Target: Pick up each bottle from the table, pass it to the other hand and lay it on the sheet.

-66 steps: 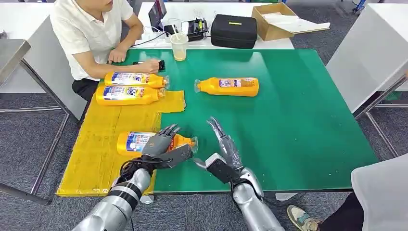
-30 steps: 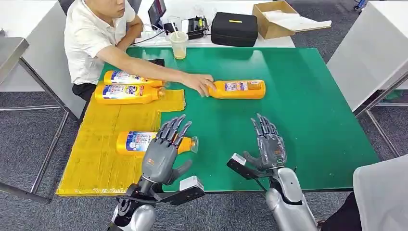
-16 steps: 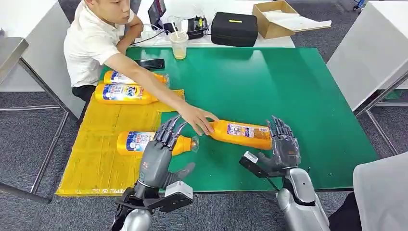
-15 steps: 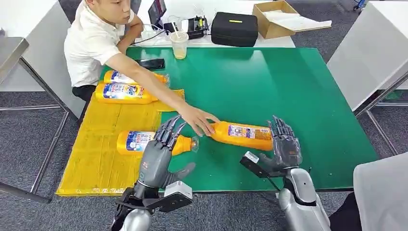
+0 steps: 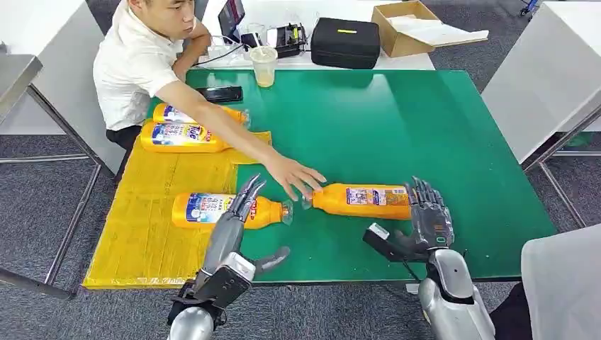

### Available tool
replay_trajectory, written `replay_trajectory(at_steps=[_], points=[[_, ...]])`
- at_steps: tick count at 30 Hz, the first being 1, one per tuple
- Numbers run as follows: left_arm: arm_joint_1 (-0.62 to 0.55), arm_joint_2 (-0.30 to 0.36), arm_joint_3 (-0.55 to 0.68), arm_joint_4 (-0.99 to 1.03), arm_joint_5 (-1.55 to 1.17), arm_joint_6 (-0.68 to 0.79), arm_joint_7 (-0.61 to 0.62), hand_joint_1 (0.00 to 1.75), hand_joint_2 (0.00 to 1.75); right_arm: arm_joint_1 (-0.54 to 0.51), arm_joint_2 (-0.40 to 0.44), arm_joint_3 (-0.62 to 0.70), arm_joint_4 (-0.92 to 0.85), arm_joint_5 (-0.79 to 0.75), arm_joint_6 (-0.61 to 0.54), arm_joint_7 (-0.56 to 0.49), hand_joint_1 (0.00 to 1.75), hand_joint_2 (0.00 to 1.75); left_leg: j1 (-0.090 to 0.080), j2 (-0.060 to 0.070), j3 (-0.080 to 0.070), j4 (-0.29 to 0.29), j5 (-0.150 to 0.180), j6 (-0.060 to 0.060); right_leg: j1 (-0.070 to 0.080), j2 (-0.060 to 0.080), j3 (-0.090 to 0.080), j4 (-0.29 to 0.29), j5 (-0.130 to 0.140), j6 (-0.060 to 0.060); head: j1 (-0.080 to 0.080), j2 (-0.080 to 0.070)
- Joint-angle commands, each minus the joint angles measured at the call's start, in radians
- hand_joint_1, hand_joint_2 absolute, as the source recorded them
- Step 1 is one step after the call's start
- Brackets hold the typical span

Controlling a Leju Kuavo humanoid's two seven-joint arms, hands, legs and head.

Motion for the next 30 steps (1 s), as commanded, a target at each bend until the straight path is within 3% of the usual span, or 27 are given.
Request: replay_trajectory(at_steps=[1,4,7,19,24,25,28,29,30], points=[[-0.008,-0.05,0.011,0.047,-0.011,0.004,-0.009,0.0,1.75,-0.175,0.054,0.03,0.256,0.001,0.005,-0.031,0.0,1.75,0.001,0.006,0.004,0.0,-0.002,0.0,0.002,0.004,0.003,-0.001,0.0,-0.004,0.0,0.0],[-0.018,-0.05,0.0,0.057,-0.012,0.005,-0.016,0.0,1.75,-0.221,0.067,0.042,0.319,-0.002,0.012,-0.02,0.0,1.75,0.002,0.01,0.006,0.002,-0.004,0.0,0.003,0.007,0.004,0.0,0.0,-0.005,0.0,0.0],[-0.025,-0.048,-0.009,0.062,-0.01,0.006,-0.02,0.0,1.75,-0.268,0.066,0.037,0.402,-0.022,-0.003,-0.019,0.0,1.75,0.001,0.006,0.004,0.001,-0.001,0.0,0.002,0.004,0.003,-0.001,0.0,-0.003,0.0,0.0],[-0.039,-0.044,-0.011,0.072,0.001,0.026,-0.036,0.0,1.75,-0.304,0.07,0.029,0.512,-0.042,-0.011,-0.031,0.0,1.75,0.001,0.004,0.006,0.001,-0.002,0.0,0.002,0.002,0.006,0.0,-0.001,-0.005,0.0,0.0],[-0.037,-0.042,0.016,0.048,0.0,0.041,-0.035,0.0,1.75,-0.339,0.06,0.024,0.599,-0.048,0.083,0.002,0.0,1.75,0.001,0.003,0.004,0.001,-0.001,0.001,0.002,0.001,0.004,0.0,0.0,-0.003,0.0,0.0],[-0.038,-0.042,0.017,0.051,0.0,0.038,-0.035,0.0,1.75,-0.35,0.053,0.024,0.624,-0.048,0.101,0.004,0.07,1.75,0.001,0.003,0.004,0.001,-0.001,0.001,0.002,0.001,0.004,0.0,0.0,-0.003,0.0,0.0],[-0.037,-0.044,0.017,0.056,0.0,0.039,-0.035,0.0,1.75,-0.353,0.05,0.022,0.633,-0.051,0.097,0.001,0.07,1.75,0.002,0.003,0.006,0.001,0.0,0.001,0.002,0.001,0.005,-0.001,0.001,-0.003,0.0,0.0],[-0.038,-0.044,0.016,0.058,0.0,0.038,-0.035,0.0,1.75,-0.357,0.049,0.022,0.645,-0.055,0.107,0.0,1.75,1.75,0.001,0.002,0.007,0.0,0.0,0.001,0.002,0.001,0.005,-0.001,0.001,-0.002,0.0,0.0],[-0.041,-0.044,0.013,0.063,0.001,0.035,-0.038,0.0,1.75,-0.366,0.039,0.028,0.67,-0.055,0.138,0.0,1.75,1.75,0.001,0.003,0.007,0.0,0.001,0.001,0.001,0.001,0.005,-0.001,0.001,-0.001,0.0,0.0]])
